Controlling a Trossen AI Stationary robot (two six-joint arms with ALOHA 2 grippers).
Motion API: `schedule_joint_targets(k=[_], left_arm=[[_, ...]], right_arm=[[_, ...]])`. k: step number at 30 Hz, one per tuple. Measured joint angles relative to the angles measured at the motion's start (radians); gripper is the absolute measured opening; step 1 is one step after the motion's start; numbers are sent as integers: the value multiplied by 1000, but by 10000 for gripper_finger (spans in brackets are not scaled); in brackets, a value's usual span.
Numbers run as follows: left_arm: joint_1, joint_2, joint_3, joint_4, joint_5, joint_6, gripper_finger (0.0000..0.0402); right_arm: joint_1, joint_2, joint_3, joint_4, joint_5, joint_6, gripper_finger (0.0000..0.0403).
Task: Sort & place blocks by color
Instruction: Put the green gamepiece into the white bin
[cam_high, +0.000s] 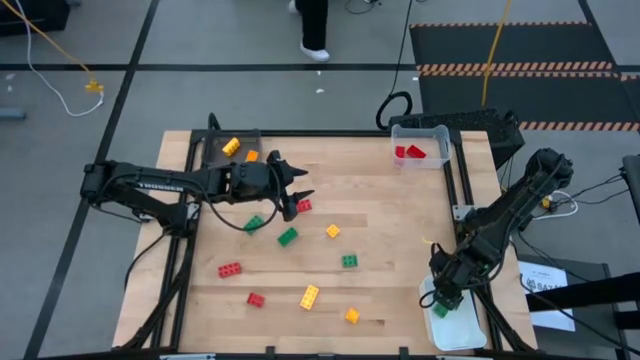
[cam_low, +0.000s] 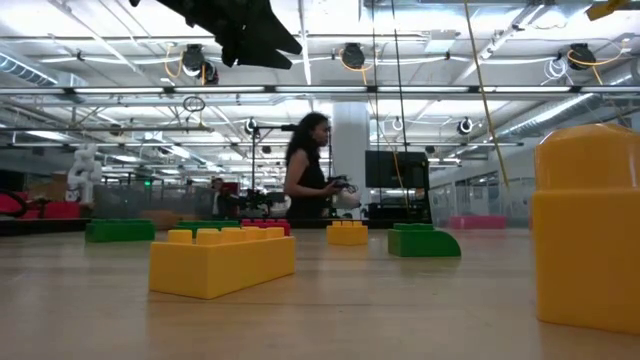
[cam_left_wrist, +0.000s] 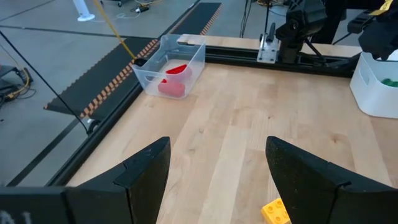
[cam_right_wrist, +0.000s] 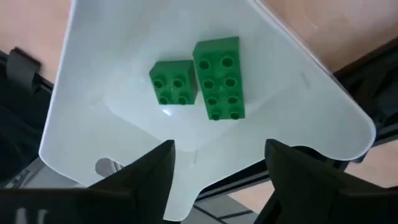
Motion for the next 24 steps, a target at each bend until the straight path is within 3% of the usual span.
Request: schedule_joint_targets(k=[9, 16, 20, 24], left_arm=[[0, 0, 0, 0, 0, 0, 266], [1, 0, 0, 2, 0, -3, 266], [1, 0, 0, 3, 0, -4, 266], [1, 0, 0, 3, 0, -3, 266]], right_arm=[[-10, -68, 0, 184, 28, 1, 238], [-45, -155, 0, 223, 260, -92, 238], [-84, -171, 0, 321, 411, -268, 238], [-143, -162, 0, 513, 559, -568, 238]])
